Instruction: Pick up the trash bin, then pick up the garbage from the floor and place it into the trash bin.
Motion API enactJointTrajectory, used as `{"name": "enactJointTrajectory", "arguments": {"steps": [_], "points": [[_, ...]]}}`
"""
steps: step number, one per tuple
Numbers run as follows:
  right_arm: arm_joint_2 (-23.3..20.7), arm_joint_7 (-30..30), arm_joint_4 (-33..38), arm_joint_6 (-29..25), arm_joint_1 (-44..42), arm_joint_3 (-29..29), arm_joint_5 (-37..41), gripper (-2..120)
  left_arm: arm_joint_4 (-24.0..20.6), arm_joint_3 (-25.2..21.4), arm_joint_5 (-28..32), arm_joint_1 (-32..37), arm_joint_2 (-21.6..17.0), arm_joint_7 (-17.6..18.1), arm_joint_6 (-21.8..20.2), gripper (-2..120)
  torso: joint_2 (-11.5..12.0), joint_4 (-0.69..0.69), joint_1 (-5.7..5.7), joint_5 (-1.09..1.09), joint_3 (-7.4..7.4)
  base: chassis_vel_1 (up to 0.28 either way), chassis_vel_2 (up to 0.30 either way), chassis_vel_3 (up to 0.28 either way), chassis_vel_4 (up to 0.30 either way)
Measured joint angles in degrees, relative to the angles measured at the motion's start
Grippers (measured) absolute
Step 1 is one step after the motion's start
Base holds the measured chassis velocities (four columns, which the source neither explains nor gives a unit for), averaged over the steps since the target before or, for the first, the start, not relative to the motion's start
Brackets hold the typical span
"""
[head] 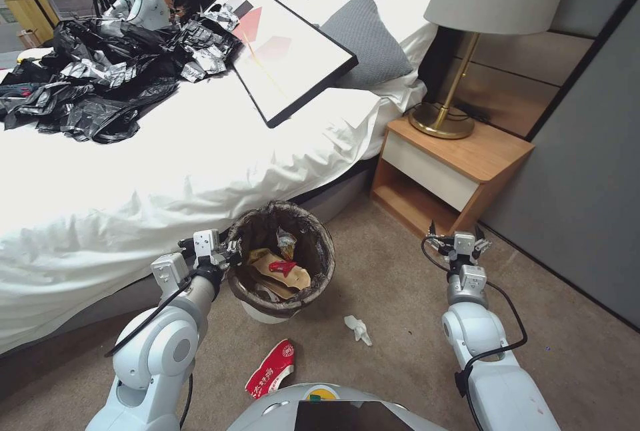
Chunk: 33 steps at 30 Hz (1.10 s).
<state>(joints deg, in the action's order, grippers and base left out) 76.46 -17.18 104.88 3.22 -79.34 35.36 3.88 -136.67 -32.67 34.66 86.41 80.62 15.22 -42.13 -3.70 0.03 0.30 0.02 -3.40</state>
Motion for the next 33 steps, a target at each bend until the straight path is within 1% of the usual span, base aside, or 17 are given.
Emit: {"name": "enactJointTrajectory", "arguments": {"steps": [12, 25, 31, 32, 33], "points": [[-1.03, 0.18, 0.43, -0.16, 0.34, 0.1, 0.73, 100, -0.08, -0.09, -0.22, -0.06, 0.27, -0.26, 0.0, 5, 0.0, 0.0, 0.0, -0.01, 0.0, 0.027, 0.031, 0.029, 0.031], [-0.51, 0.13, 1.27, 0.51, 0.49, -0.11, 0.9, 100, 0.39, 0.02, -0.22, -0.49, 0.2, -0.51, 0.0, 5, 0.0, 0.0, 0.0, -0.01, 0.0, 0.048, 0.053, 0.054, 0.055], [-0.45, 0.17, 1.38, 0.69, 0.02, -0.18, 0.93, 100, 0.44, 0.06, -0.88, -0.38, 0.38, -0.73, 0.0, 5, 0.0, 0.0, 0.0, -0.01, 0.0, 0.0, 0.0, 0.0, 0.0], [-0.68, 0.71, 2.13, 3.08, -0.48, -0.65, 1.47, 100, 0.65, -0.11, -2.35, -0.27, 0.39, -1.3, 0.0, 5, 0.0, -0.01, 0.01, -0.02, 0.0, 0.0, 0.0, 0.0, 0.0], [-1.42, 1.21, 3.19, 8.23, -1.03, -1.49, 3.29, 100, 0.7, -0.17, -3.23, -0.12, 0.36, -1.82, 0.0, 5, 0.0, -0.02, 0.01, -0.01, 0.0, 0.0, 0.0, 0.0, 0.0]]}}
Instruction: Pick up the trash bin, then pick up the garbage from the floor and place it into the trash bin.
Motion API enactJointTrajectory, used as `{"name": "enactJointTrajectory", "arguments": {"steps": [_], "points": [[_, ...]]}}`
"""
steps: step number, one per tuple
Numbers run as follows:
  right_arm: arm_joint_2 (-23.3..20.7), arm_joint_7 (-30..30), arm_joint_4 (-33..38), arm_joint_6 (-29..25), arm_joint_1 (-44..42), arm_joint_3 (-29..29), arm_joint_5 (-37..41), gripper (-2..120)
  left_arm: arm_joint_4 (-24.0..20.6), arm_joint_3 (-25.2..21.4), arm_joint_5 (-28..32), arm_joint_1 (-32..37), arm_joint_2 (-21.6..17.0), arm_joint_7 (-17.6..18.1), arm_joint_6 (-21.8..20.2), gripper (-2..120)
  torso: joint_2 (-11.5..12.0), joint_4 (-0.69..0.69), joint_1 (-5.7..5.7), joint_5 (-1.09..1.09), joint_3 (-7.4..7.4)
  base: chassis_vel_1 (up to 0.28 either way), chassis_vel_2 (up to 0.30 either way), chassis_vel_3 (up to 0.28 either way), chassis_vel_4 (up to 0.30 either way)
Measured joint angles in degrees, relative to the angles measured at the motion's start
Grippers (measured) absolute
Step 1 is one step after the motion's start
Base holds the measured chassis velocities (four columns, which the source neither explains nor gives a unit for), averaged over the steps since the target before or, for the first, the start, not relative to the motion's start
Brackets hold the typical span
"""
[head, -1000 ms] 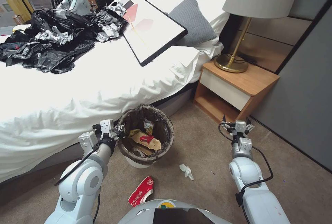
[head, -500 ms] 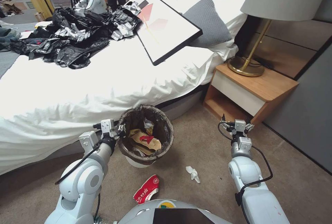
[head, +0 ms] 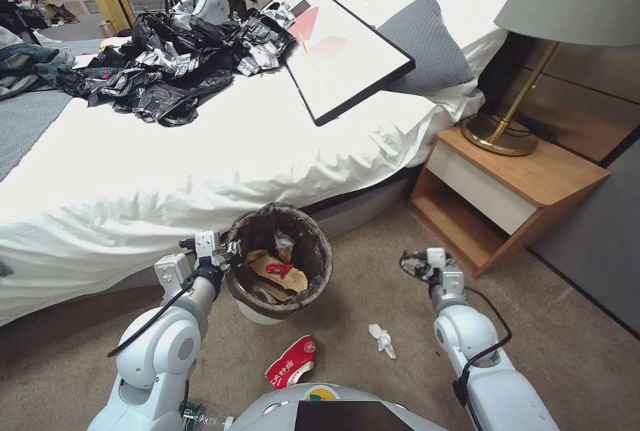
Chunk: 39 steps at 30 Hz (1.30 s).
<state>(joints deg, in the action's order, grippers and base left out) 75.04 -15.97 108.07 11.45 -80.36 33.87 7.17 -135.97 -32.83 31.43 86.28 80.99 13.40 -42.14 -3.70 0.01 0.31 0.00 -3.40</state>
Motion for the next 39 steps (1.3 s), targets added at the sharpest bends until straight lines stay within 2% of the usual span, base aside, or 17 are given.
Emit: {"name": "enactJointTrajectory", "arguments": {"steps": [1, 4, 5, 8, 9, 11, 20, 32, 35, 39], "points": [[0.0, 0.0, 0.0, 0.0, 0.0, 0.0, 0.0, 100, 0.0, 0.0, 0.0, 0.0, 0.0, 0.0, 0.0, 5, 0.0, 0.0, 0.0, 0.0, 0.0, 0.0, 0.0, 0.0, 0.0], [-2.42, 3.39, 0.86, 14.17, -0.4, -3.55, 4.36, 100, 0.0, 0.26, -0.85, 0.08, 0.3, -0.31, 0.0, 5, 0.0, 0.02, 0.0, 0.0, 0.0, 0.0, 0.0, 0.0, 0.0], [-2.42, 3.39, 0.86, 14.17, -0.4, -3.55, 4.36, 100, 0.0, 0.26, -0.85, 0.08, 0.3, -0.31, 0.0, 5, 0.0, 0.02, 0.0, 0.0, 0.0, 0.0, 0.0, 0.0, 0.0], [-1.35, 10.26, 0.74, 26.43, 0.58, -6.89, 3.18, 100, 0.28, 0.41, -1.81, 0.35, 0.74, -0.7, 0.0, 5, 0.0, 0.02, 0.0, 0.0, 0.0, 0.0, 0.0, 0.0, 0.0], [-1.35, 10.26, 0.74, 26.43, 0.58, -6.89, 3.18, 100, 0.28, 0.41, -1.81, 0.35, 0.74, -0.7, 0.0, 5, 0.0, 0.02, 0.0, 0.0, 0.0, 0.0, 0.0, 0.0, 0.0], [0.08, 12.2, -1.23, 31.31, 1.74, -10.3, 1.62, 100, 0.3, 0.4, -2.0, 0.53, 0.77, -0.84, 0.0, 5, 0.0, 0.01, 0.0, 0.0, 0.0, 0.0, 0.0, 0.0, 0.0], [-0.82, 13.6, -4.07, 31.59, 2.56, -12.09, 0.68, 100, 0.27, 0.24, -1.98, 0.77, 0.62, -0.92, 0.01, 5, 0.0, 0.02, 0.0, 0.0, 0.0, 0.0, 0.0, 0.0, 0.0], [-1.97, 13.32, -9.48, 31.24, 3.99, -14.26, 6.55, 100, 0.84, 1.05, -2.41, 0.74, 0.84, -1.22, 0.27, 5, 0.0, 0.02, 0.0, 0.0, 0.0, 0.0, 0.0, 0.0, 0.0], [-1.96, 12.93, -15.28, 31.04, 5.7, -15.21, 7.74, 100, 0.84, 0.8, -2.38, 0.79, 0.5, -1.22, 0.29, 5, 0.0, 0.01, 0.0, 0.0, 0.0, 0.0, 0.0, 0.0, 0.0], [-1.62, 12.86, -18.79, 30.93, 6.32, -15.35, 7.69, 100, 0.8, 0.34, -2.34, 0.95, 0.26, -1.35, 0.36, 5, 0.0, 0.01, 0.0, 0.0, 0.0, 0.0, 0.0, 0.0, 0.0]]}}
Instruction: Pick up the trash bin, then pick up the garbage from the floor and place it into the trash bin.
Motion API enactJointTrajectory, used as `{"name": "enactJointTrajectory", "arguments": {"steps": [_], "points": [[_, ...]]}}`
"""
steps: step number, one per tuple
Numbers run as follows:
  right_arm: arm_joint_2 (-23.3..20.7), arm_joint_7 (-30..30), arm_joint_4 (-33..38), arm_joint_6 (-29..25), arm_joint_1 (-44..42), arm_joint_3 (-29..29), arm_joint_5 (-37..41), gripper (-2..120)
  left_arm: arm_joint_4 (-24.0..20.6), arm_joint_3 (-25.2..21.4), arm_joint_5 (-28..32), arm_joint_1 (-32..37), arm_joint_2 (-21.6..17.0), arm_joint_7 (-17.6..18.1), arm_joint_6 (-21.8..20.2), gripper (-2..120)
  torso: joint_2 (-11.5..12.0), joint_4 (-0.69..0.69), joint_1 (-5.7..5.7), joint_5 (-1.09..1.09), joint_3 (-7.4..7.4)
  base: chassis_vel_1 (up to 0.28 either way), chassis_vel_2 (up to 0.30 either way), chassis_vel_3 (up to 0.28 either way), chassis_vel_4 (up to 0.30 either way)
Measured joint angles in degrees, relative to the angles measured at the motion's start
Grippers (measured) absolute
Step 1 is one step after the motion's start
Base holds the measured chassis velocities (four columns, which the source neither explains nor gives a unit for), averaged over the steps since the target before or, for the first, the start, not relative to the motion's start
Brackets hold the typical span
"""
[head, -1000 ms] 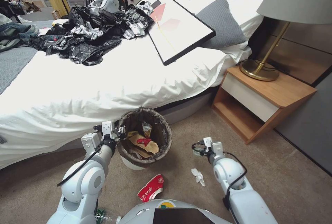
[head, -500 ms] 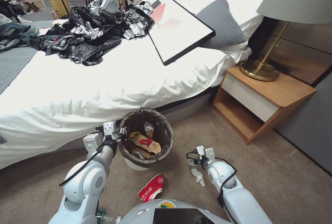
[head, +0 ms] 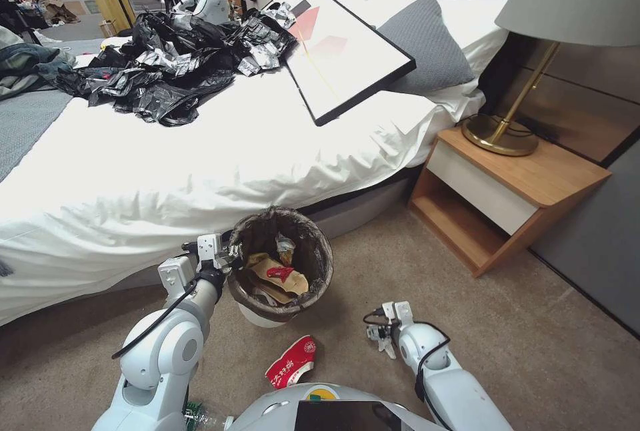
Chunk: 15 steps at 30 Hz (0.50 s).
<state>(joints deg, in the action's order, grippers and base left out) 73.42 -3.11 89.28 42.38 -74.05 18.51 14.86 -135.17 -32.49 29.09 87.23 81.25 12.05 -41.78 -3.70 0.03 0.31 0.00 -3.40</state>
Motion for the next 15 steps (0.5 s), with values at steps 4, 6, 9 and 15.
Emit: {"name": "enactJointTrajectory", "arguments": {"steps": [4, 6, 9, 15], "points": [[0.52, -0.15, -3.12, -0.08, -0.16, 0.21, -1.13, 100, 0.13, 0.08, -0.01, -0.15, 0.48, -0.13, 0.13, 5, 0.0, 0.0, 0.0, 0.0, 0.0, 0.0, 0.0, 0.0, 0.0], [0.55, -0.16, -4.13, -0.23, -0.69, 0.21, -1.51, 100, 0.32, 0.15, -0.06, -0.27, 0.64, -0.21, 0.17, 5, 0.0, 0.0, 0.0, 0.0, 0.0, 0.0, 0.0, 0.0, 0.0], [0.63, -0.15, -4.95, -0.79, -1.61, 0.23, -1.63, 100, 0.44, 0.15, -0.09, -0.47, 0.69, -0.3, 0.17, 5, 0.0, 0.01, -0.01, 0.0, 0.0, 0.0, 0.0, 0.0, 0.0], [1.53, -0.04, -6.47, -2.05, -2.66, 0.37, -1.99, 99, 0.56, 0.11, -0.08, -0.7, 0.7, -0.32, 0.19, 5, -0.01, 0.01, -0.01, 0.05, 0.01, 0.0, 0.0, 0.0, 0.0]]}}
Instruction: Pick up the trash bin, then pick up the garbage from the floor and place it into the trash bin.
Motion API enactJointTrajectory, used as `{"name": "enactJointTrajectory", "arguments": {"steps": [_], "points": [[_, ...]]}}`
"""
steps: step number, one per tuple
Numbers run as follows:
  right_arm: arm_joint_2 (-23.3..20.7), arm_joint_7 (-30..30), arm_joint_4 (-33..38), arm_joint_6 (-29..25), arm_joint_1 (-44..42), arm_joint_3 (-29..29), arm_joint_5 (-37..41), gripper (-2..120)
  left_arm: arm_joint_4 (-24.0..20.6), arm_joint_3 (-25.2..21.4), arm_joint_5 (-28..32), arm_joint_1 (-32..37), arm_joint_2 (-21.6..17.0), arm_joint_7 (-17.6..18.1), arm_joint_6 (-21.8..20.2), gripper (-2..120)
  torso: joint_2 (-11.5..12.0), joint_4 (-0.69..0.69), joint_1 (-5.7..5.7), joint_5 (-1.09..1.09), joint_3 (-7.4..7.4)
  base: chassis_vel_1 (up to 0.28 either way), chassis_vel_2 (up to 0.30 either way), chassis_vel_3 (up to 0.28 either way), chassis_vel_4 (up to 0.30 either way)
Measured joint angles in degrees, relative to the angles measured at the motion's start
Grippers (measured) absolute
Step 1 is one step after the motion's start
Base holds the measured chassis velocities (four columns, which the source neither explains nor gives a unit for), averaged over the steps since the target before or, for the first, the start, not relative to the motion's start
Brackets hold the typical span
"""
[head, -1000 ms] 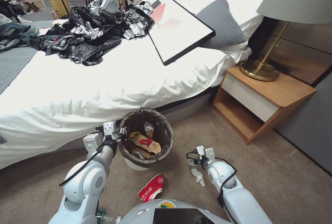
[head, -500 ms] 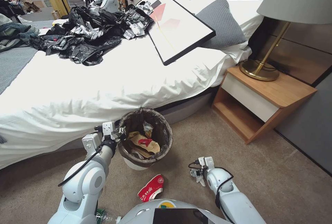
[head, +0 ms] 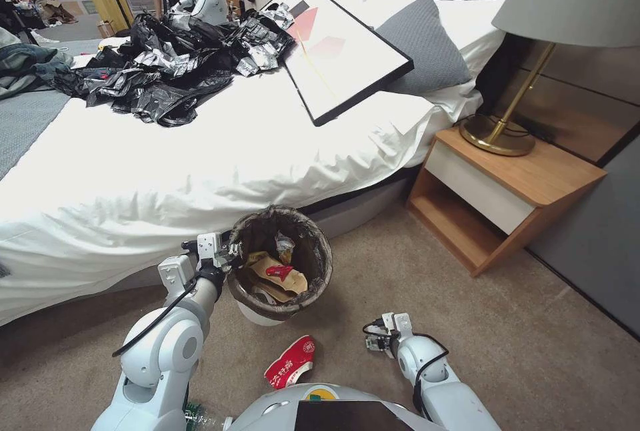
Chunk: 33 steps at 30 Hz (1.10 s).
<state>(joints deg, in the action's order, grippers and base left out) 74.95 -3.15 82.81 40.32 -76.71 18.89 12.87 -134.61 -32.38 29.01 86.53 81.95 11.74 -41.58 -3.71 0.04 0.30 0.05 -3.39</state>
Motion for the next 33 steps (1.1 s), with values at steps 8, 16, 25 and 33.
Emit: {"name": "enactJointTrajectory", "arguments": {"steps": [8, 16, 25, 33], "points": [[0.52, 0.21, -1.91, -2.06, 0.55, 0.08, 0.56, 96, 0.05, -0.2, 0.07, -0.13, -0.05, -0.17, 0.1, 5, -0.01, 0.02, 0.0, -0.02, 0.0, 0.0, 0.0, 0.0, 0.0], [0.43, -0.23, -0.21, -2.04, -1.0, 0.38, 0.86, 83, -0.04, -0.47, 0.52, -0.55, -0.34, 0.03, -0.06, 5, 0.01, -0.03, 0.01, -0.09, -0.01, 0.0, 0.0, 0.0, 0.0], [-0.04, -1.22, 2.77, -0.86, -2.23, 0.28, 1.18, 55, 0.2, -0.39, 0.53, -0.84, -0.16, -0.04, -0.06, 5, 0.02, -0.03, 0.01, -0.09, -0.01, 0.0, 0.0, 0.0, 0.0], [-0.23, -1.84, 4.32, -0.32, -2.58, 0.22, 1.46, 29, 0.29, -0.37, 0.46, -0.77, -0.09, -0.19, -0.02, 5, 0.02, -0.01, 0.02, -0.07, -0.02, 0.0, 0.0, 0.0, 0.0]]}}
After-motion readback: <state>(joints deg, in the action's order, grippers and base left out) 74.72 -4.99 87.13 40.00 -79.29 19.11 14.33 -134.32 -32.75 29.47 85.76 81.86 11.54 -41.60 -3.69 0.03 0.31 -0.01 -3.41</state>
